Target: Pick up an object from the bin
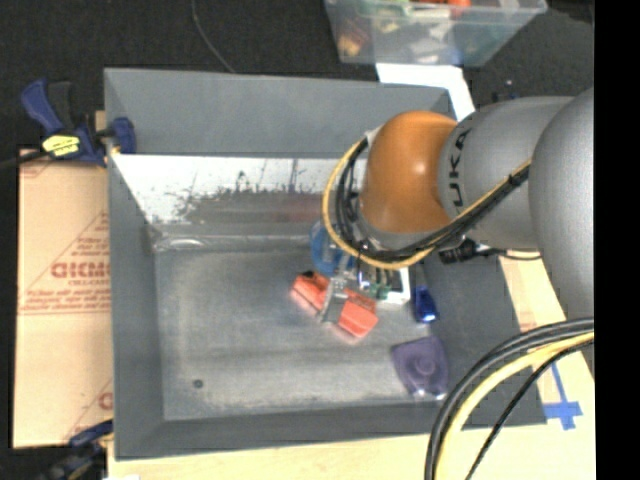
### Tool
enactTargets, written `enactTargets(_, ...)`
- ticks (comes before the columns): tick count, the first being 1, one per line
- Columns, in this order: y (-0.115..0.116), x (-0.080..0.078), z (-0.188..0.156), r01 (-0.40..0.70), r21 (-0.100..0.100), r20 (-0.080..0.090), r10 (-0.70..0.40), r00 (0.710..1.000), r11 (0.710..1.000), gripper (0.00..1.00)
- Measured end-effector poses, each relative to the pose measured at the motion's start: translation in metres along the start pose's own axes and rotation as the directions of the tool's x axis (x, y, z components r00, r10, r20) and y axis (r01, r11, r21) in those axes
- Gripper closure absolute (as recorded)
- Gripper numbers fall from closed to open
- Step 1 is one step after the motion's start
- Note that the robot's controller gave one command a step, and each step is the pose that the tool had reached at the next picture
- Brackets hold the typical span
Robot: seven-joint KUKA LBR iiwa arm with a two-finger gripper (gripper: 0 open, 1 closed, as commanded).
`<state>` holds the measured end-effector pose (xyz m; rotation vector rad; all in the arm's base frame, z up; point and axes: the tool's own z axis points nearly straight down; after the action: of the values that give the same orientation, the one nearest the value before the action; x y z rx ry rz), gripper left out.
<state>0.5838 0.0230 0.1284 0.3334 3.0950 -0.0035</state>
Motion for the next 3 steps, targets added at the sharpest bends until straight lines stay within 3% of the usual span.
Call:
enactTargets(1, 0.021, -0.070, -0.018, 0.034, -0.002, 0.004, -0.034, 0.999, 0.999, 0.00)
enactTargets(2, 0.008, -0.024, 0.038, -0.053, 0.001, -0.011, 0.053, 0.999, 0.999, 0.00)
enactTargets(3, 0.057, -0.046, 0.013, -0.022, -0.006, 0.012, 0.022, 1.000, 1.000, 0.00)
